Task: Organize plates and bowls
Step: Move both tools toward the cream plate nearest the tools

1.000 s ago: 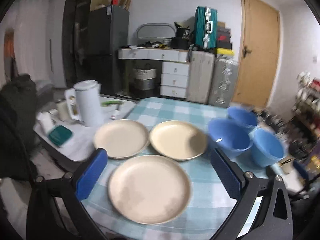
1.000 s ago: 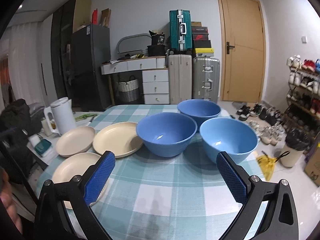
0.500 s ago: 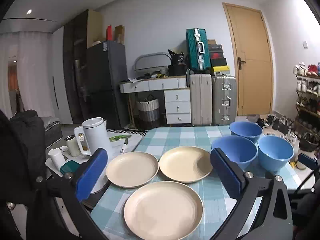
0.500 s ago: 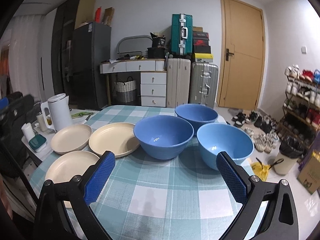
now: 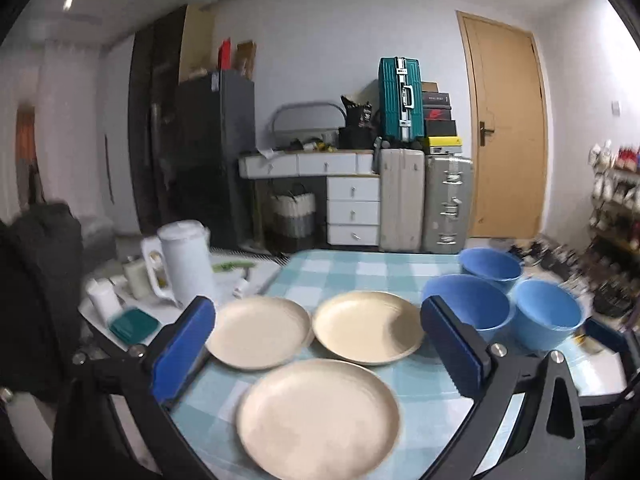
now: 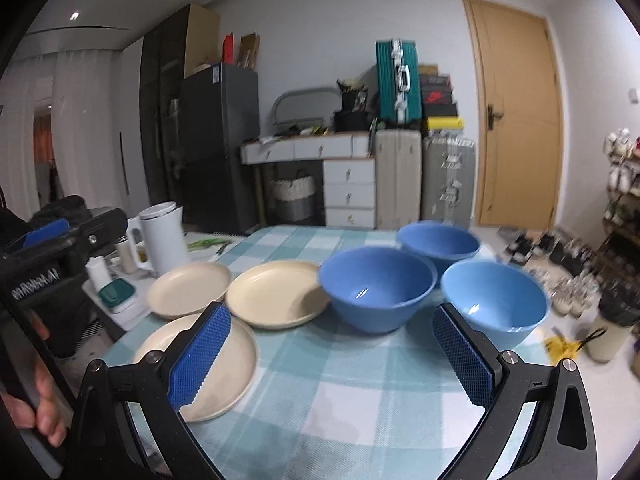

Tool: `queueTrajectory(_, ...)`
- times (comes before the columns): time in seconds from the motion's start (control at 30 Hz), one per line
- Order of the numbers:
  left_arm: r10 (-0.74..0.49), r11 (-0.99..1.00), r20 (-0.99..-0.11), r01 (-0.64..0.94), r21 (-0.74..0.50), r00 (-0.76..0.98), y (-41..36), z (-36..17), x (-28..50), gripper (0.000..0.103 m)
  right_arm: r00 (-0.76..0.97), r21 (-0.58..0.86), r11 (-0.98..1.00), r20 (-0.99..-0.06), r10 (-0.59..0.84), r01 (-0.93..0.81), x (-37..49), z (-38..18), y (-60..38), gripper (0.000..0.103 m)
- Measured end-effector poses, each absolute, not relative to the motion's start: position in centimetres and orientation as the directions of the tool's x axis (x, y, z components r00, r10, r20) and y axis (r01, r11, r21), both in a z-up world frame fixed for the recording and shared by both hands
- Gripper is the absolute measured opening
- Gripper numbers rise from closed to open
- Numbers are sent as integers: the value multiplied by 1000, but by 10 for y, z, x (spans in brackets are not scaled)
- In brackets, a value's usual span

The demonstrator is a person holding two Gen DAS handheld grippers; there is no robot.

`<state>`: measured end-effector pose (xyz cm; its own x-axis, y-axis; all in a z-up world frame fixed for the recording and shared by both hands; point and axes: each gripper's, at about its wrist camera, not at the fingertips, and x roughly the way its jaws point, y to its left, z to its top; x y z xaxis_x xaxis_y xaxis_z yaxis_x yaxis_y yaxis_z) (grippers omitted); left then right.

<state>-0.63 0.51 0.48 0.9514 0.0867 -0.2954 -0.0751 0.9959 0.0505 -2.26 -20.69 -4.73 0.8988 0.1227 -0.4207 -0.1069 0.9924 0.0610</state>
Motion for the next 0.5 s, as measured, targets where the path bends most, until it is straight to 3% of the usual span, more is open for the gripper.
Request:
queueTrajectory(0.07, 80, 994, -291, -54, 96, 953, 5, 4, -2, 103, 892, 90, 991, -434, 127, -97, -19, -49, -207, 103)
queueTrajectory(0.17, 14, 998, -365, 11, 66, 931, 14, -1, 8, 103, 873, 132, 987, -467, 141, -89, -11, -53, -210, 103)
queueTrajectory(0.3, 40, 999, -399, -23, 46, 916, 29, -3, 13, 103, 847, 239, 967, -493, 201, -90, -2, -63, -215, 103)
queueTrajectory(0.5, 98, 994, -409, -68, 85, 907, 44, -6, 13, 103, 843, 246, 967, -506, 182, -62, 7, -65, -205, 103)
